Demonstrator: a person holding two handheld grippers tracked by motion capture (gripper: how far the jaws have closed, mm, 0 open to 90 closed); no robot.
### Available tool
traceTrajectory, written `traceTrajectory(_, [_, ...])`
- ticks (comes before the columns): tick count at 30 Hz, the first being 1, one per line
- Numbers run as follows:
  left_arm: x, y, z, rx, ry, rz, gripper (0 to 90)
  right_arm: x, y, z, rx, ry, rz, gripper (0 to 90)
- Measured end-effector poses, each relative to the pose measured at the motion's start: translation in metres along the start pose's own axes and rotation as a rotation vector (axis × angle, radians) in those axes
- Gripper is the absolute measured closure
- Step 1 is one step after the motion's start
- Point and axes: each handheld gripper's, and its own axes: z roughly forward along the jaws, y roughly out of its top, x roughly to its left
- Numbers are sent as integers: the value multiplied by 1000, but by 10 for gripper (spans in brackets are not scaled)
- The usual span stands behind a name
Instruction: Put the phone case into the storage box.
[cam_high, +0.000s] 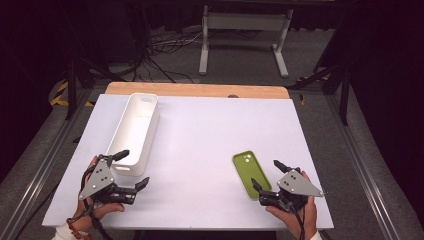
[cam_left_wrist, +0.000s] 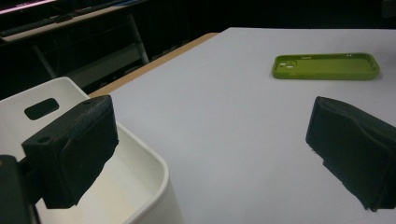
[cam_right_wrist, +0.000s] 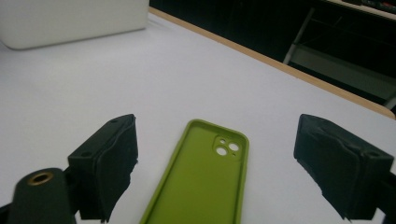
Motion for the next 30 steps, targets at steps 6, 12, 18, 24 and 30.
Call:
traceTrajectory(6, [-1,-2,1,1,-22,0,29,0,2,-2,22,16,9,144])
traceTrajectory(12, [-1,-3,-2,6,-37,4,29,-1,9,3,52,28,-9,144])
traceTrajectory(18, [0,-3,-1,10,-43,-14,30,-9,18,8,105,49,3,157])
traceTrajectory(24, [-2,-3,1,19,-53,-8,32,-23,36,24,263,103,20,174])
traceTrajectory(30, [-3,-4,3,24,-66,-9,32,-37,42,51,392,101,26,182])
